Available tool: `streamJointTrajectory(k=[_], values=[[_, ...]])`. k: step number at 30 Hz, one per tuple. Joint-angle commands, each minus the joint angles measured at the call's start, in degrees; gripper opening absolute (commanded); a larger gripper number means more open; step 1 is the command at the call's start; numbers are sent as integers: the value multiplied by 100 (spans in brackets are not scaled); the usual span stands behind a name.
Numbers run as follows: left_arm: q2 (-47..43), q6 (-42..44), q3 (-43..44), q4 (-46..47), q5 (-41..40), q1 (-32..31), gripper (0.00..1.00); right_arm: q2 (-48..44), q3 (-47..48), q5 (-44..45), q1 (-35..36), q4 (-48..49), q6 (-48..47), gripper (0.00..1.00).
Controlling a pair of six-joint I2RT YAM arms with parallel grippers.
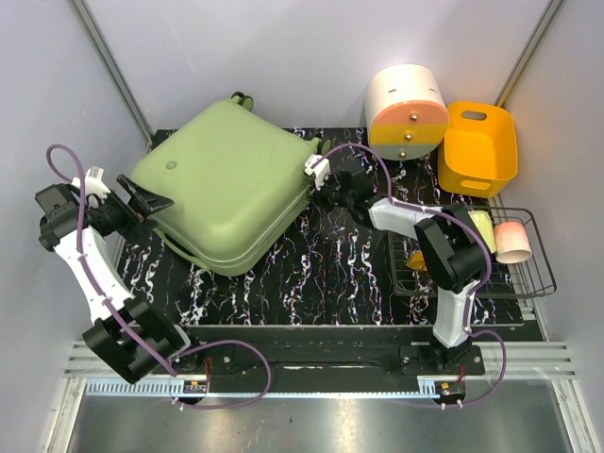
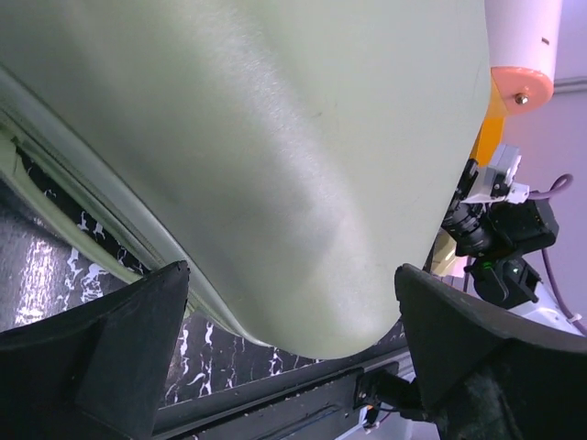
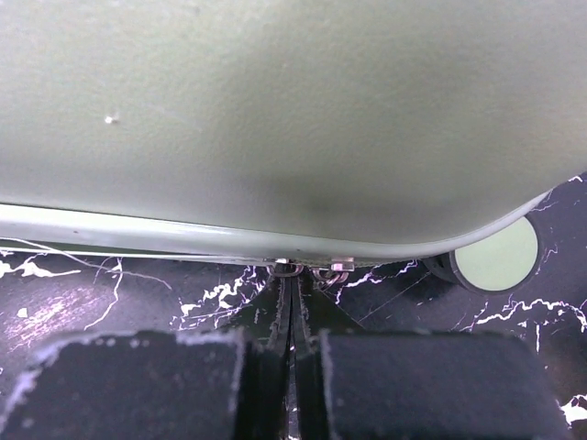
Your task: Open, take out, and arrange the luggage
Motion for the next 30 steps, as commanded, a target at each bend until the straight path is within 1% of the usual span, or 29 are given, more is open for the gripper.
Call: streamJointTrajectory(k=[1, 3, 4, 7, 11, 16, 18, 19, 20, 21, 22, 23, 30], values=[[-264, -244, -192, 52, 234, 442, 98, 46, 176, 192, -105, 592, -133, 0], [-308, -419, -421, 26, 59, 619, 98, -23, 106, 218, -149, 618, -80, 0], [-361, -464, -500, -44, -255, 785, 98, -68, 80, 236, -167, 627, -62, 0], [-457, -508, -772, -150, -853, 1067, 98, -243, -96, 271, -184, 618, -18, 0], [-537, -675, -940, -212, -1628, 1094, 97, -367, -202, 403, -290, 592, -53, 0], [-467, -728, -1221, -97, -1629, 1103, 95, -340, -158, 148, -369, 714, -150, 0], [-458, -719, -1239, -80, -1620, 1103, 95, -323, -97, -141, -369, 636, -272, 0], [-458, -710, -1239, -88, -1585, 1103, 96, -323, -62, -247, -369, 401, -299, 11], [-467, -693, -1248, -80, -1576, 1094, 96, -332, -26, -465, -369, 303, -299, 25], [-475, -684, -1248, -80, -1559, 1112, 97, -358, -35, -563, -360, 250, -308, 56], [-467, -684, -1265, -80, -1524, 1095, 98, -375, -61, -642, -369, 240, -299, 61], [-467, -692, -1265, -80, -1489, 1103, 98, -393, -87, -800, -369, 232, -291, 63], [-563, -719, -1441, 26, -1401, 1103, 98, -192, 44, -1082, -369, 398, -124, 63]])
